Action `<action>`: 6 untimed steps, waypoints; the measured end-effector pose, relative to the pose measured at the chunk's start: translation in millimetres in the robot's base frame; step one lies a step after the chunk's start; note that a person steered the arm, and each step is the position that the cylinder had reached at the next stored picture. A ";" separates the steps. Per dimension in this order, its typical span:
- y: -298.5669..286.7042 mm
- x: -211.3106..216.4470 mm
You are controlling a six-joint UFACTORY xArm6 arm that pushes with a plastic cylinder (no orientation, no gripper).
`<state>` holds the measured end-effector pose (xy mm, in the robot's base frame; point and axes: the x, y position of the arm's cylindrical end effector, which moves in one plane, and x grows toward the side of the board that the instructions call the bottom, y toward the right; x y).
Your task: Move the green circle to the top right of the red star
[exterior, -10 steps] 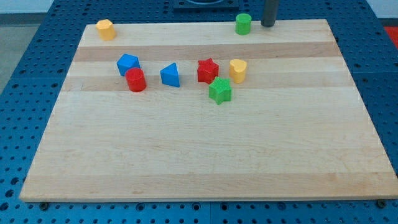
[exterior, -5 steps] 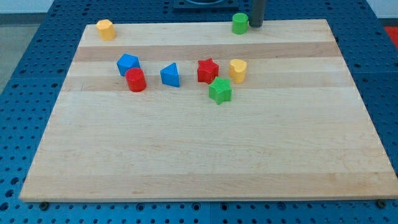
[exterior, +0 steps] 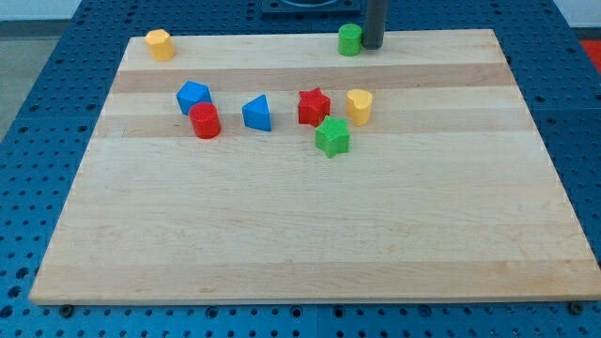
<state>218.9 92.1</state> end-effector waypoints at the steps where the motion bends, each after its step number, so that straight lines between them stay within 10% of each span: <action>1: -14.7 0.1; 6: -27.7 22.6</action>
<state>241.5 64.4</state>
